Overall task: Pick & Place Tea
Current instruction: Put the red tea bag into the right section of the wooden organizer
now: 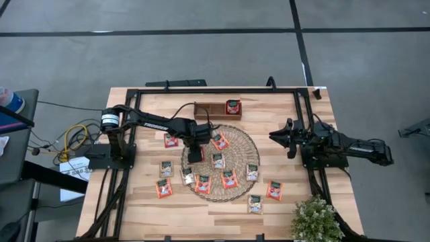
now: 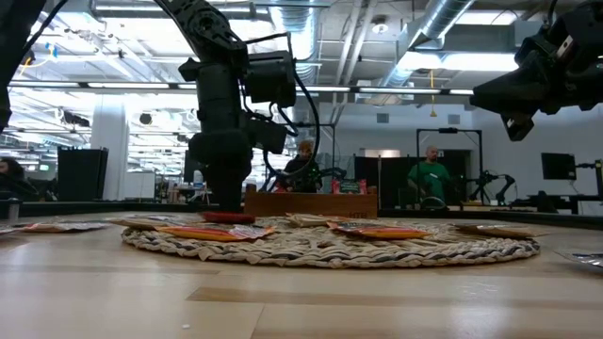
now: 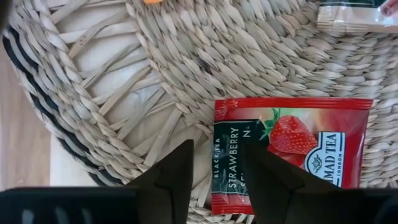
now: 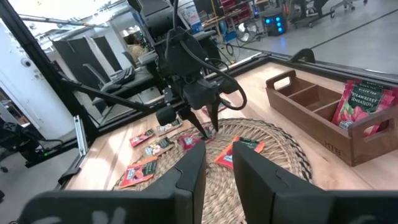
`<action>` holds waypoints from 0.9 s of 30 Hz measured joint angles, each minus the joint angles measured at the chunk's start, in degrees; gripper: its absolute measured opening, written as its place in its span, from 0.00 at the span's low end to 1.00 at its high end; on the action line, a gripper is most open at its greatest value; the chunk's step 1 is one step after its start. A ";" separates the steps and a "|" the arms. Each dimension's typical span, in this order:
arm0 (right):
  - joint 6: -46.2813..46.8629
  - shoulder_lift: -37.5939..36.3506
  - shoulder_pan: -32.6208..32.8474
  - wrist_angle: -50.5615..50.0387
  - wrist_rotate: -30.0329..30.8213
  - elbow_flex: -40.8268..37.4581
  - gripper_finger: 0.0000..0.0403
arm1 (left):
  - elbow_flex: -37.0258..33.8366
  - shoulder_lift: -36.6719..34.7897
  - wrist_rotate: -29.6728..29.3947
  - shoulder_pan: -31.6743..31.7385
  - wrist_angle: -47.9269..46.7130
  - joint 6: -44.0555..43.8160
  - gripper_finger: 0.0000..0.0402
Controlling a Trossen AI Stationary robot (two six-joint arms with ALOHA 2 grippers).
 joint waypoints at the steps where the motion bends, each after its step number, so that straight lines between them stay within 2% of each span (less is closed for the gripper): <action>1: 0.01 0.00 0.00 0.00 0.00 0.00 0.18 | -0.02 0.01 -0.02 0.00 0.00 0.02 0.27; 11: 0.01 0.00 0.00 -0.03 0.00 0.00 0.18 | -0.09 0.09 0.17 -0.04 0.00 0.60 0.01; 20: 0.01 0.00 0.00 -0.04 0.00 0.00 0.18 | 0.33 0.02 -2.02 -0.07 -0.77 0.42 0.00; 27: 0.01 0.00 0.00 -0.04 0.01 0.00 0.18 | 7.89 0.22 -6.59 -0.02 -8.36 0.55 0.00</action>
